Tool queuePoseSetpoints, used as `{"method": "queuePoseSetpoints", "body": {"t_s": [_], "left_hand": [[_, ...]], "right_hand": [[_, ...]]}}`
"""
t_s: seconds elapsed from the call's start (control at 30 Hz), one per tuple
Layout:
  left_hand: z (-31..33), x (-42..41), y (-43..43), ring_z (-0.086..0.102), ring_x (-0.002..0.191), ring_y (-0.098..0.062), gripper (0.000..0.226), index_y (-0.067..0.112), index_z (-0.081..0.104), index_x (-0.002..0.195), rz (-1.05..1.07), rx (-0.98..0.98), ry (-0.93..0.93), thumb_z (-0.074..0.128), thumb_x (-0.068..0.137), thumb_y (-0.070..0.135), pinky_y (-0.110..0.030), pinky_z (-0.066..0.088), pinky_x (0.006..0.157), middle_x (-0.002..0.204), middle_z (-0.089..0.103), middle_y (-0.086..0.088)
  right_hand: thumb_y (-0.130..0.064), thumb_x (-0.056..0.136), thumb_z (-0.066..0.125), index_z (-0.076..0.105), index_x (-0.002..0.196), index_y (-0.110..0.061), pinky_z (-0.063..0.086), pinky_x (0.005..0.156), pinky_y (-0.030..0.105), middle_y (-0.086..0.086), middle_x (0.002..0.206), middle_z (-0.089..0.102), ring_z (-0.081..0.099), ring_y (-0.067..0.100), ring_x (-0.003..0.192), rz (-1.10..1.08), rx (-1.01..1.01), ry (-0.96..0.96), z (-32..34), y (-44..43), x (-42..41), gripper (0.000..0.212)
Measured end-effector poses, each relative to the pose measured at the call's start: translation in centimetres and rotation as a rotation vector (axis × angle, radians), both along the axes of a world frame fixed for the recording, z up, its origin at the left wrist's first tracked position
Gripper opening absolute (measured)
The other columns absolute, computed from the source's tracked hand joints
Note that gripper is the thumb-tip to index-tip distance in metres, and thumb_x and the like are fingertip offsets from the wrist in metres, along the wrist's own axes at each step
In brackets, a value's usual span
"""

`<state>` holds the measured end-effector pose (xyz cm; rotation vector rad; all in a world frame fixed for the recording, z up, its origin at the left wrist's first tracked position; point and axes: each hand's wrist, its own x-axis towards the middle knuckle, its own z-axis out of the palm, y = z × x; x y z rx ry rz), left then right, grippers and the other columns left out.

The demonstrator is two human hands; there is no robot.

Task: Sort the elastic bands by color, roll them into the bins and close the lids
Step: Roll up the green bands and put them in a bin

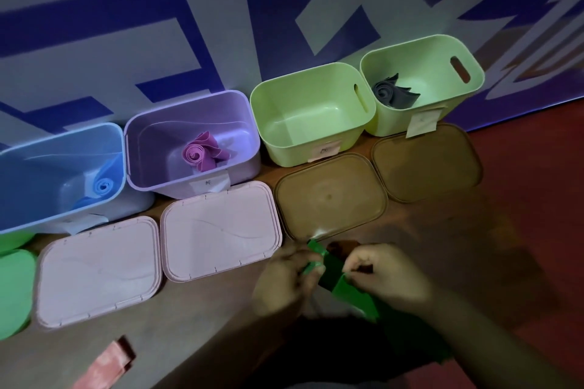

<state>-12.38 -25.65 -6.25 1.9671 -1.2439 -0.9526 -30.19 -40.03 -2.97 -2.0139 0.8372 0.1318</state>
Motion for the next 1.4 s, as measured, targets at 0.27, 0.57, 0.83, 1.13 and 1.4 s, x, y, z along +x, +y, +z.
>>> {"method": "queuePoseSetpoints", "body": {"t_s": [0.27, 0.57, 0.83, 1.13, 1.4], "left_hand": [[6.1, -2.7, 1.3, 0.067, 0.081, -0.004, 0.011, 0.029, 0.073, 0.087, 0.160, -0.128, 0.397, 0.069, 0.087, 0.019, -0.024, 0.051, 0.077, 0.085, 0.074, 0.008], [8.8, 0.6, 5.1, 0.071, 0.086, -0.010, 0.014, 0.023, 0.077, 0.091, 0.246, -0.101, 0.255, 0.064, 0.092, 0.017, -0.031, 0.056, 0.082, 0.087, 0.076, 0.008], [9.1, 3.8, 8.1, 0.069, 0.078, 0.000, 0.022, 0.022, 0.077, 0.083, 0.393, 0.024, 0.063, 0.063, 0.092, 0.007, -0.024, 0.054, 0.078, 0.081, 0.074, 0.017], [7.5, 4.6, 8.0, 0.069, 0.075, -0.006, 0.029, 0.026, 0.074, 0.084, 0.483, 0.041, 0.183, 0.062, 0.092, 0.001, -0.029, 0.054, 0.077, 0.078, 0.075, 0.008], [7.5, 5.7, 6.9, 0.062, 0.066, -0.002, 0.024, 0.011, 0.076, 0.079, 0.581, 0.019, 0.329, 0.061, 0.092, -0.003, -0.018, 0.051, 0.069, 0.070, 0.073, 0.003]], "right_hand": [[-0.016, 0.079, 0.079, 0.074, 0.079, -0.027, 0.053, 0.071, 0.024, -0.009, 0.080, 0.073, 0.069, 0.004, 0.075, -0.256, 0.134, -0.126, 4.3, 1.9, 0.1, 0.011], [0.000, 0.077, 0.078, 0.074, 0.081, -0.018, 0.052, 0.073, 0.021, 0.004, 0.081, 0.075, 0.070, 0.010, 0.075, -0.311, 0.240, -0.284, 4.5, 3.6, 1.9, 0.018], [-0.013, 0.080, 0.077, 0.073, 0.101, -0.025, 0.046, 0.068, 0.015, -0.007, 0.101, 0.070, 0.068, 0.006, 0.081, -0.097, -0.114, -0.043, -2.6, 1.8, 4.6, 0.025], [-0.023, 0.078, 0.076, 0.073, 0.099, -0.026, 0.050, 0.078, 0.029, -0.004, 0.099, 0.067, 0.065, 0.018, 0.087, 0.117, -0.350, 0.098, -5.6, 0.4, 7.6, 0.021], [-0.017, 0.072, 0.079, 0.068, 0.073, -0.026, 0.046, 0.064, 0.025, -0.008, 0.077, 0.067, 0.064, 0.013, 0.070, 0.135, -0.290, 0.020, -4.3, -0.4, 7.4, 0.014]]}}
